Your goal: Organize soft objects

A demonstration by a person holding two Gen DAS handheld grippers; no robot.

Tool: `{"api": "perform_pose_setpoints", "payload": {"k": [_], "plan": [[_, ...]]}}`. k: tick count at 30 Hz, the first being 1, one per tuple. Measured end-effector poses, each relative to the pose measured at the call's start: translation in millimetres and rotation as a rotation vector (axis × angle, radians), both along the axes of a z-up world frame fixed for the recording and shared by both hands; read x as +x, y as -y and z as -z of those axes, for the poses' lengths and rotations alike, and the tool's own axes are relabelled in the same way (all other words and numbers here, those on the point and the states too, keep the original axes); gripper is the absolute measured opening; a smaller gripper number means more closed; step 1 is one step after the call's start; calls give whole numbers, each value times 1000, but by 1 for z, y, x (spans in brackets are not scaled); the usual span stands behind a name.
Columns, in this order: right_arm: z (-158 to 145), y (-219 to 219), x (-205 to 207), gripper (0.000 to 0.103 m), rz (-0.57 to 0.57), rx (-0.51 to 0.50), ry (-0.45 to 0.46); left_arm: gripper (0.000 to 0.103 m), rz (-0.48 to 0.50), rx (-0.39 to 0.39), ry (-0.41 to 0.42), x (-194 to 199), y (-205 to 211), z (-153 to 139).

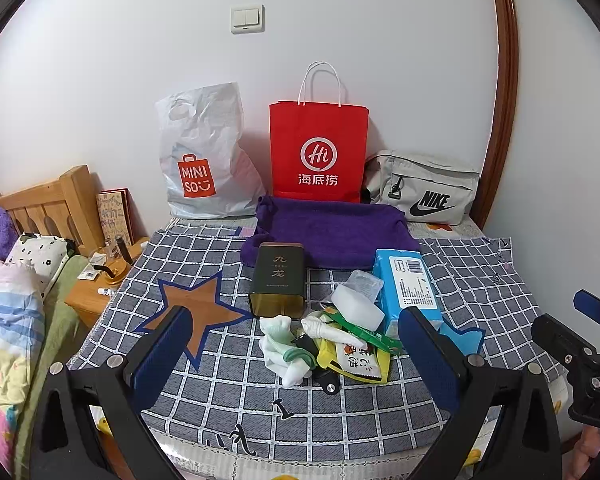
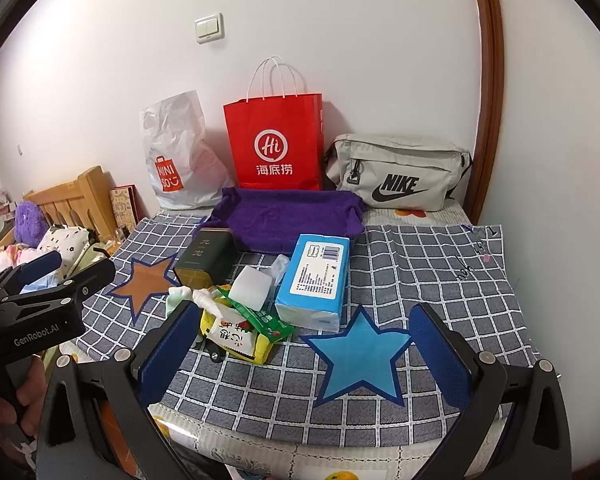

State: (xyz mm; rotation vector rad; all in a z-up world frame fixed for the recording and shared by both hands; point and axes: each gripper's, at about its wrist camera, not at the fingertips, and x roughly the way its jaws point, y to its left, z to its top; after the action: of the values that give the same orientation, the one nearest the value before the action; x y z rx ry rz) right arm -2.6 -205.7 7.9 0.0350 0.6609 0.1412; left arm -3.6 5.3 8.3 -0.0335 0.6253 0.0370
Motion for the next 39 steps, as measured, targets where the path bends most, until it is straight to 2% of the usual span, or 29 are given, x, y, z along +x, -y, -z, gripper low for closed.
{"api": "perform_pose_setpoints", "payload": {"k": [39], "plan": [[2, -9, 0, 103, -42, 1, 17, 103, 13, -11, -5, 3, -3, 4]]}}
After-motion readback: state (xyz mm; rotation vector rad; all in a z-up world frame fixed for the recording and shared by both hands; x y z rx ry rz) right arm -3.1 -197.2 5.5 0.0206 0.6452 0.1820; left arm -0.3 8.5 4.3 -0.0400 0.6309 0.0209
